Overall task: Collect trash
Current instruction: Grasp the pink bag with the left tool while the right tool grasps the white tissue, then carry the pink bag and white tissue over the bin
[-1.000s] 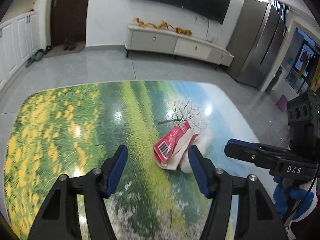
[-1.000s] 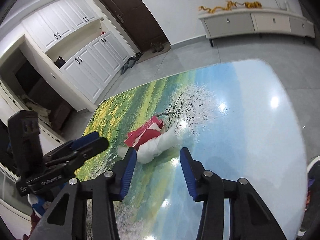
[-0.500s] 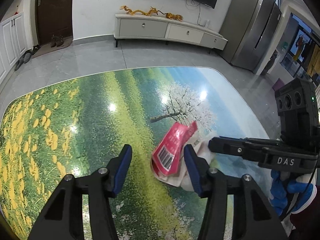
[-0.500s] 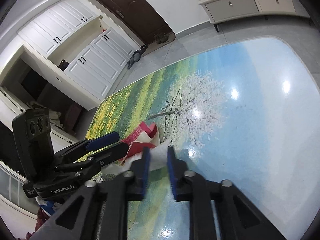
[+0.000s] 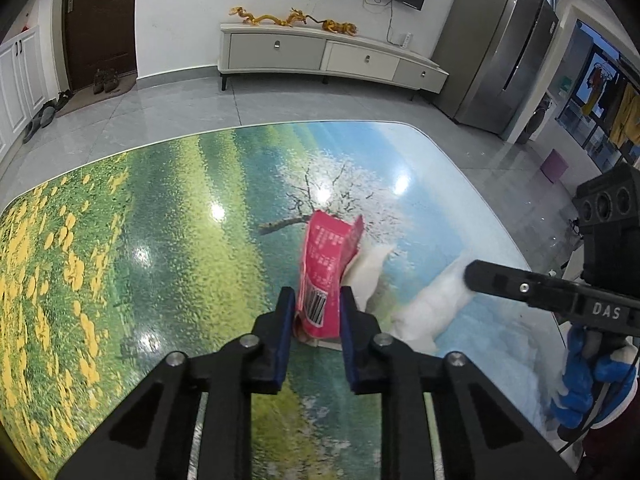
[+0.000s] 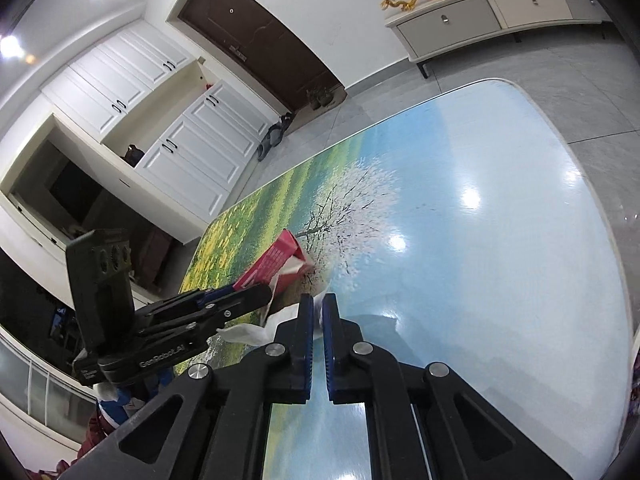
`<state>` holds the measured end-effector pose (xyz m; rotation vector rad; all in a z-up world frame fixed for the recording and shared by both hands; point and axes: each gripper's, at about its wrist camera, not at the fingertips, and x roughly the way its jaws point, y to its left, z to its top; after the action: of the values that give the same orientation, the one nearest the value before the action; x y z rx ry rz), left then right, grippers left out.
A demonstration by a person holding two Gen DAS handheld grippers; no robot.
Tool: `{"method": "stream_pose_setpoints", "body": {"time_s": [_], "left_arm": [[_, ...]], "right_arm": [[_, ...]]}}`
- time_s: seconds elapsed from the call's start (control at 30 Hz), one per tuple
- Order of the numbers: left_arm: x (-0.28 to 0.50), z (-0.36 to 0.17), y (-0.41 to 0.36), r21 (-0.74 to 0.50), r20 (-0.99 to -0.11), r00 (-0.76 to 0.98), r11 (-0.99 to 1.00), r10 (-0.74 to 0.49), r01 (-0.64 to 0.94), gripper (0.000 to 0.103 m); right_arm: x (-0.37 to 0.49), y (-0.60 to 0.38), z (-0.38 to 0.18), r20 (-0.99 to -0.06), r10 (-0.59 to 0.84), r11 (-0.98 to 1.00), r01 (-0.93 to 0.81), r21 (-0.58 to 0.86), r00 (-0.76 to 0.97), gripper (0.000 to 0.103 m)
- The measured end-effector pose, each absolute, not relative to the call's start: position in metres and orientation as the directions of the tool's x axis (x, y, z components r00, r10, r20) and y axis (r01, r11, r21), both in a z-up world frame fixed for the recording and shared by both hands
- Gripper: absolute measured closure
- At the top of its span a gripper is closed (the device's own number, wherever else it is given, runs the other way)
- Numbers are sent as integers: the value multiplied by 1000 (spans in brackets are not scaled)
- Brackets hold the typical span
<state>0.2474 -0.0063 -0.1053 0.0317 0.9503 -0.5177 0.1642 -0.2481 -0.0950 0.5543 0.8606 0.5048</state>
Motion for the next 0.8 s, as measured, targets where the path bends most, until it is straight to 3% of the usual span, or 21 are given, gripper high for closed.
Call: {"method": "stream_pose_setpoints", "body": {"time_s": [0.6,0.8], "left_arm": [[172,-36,-6,-180,-705,583,896,-405,405,86],[149,-16,-11,-184,-684,600,894,-415,410,86]], "right_arm": [[95,-255,-32,-468,618,739,-265,619,631,100],[79,-262,-27,-498,595,757,-232,611,631,97]]}}
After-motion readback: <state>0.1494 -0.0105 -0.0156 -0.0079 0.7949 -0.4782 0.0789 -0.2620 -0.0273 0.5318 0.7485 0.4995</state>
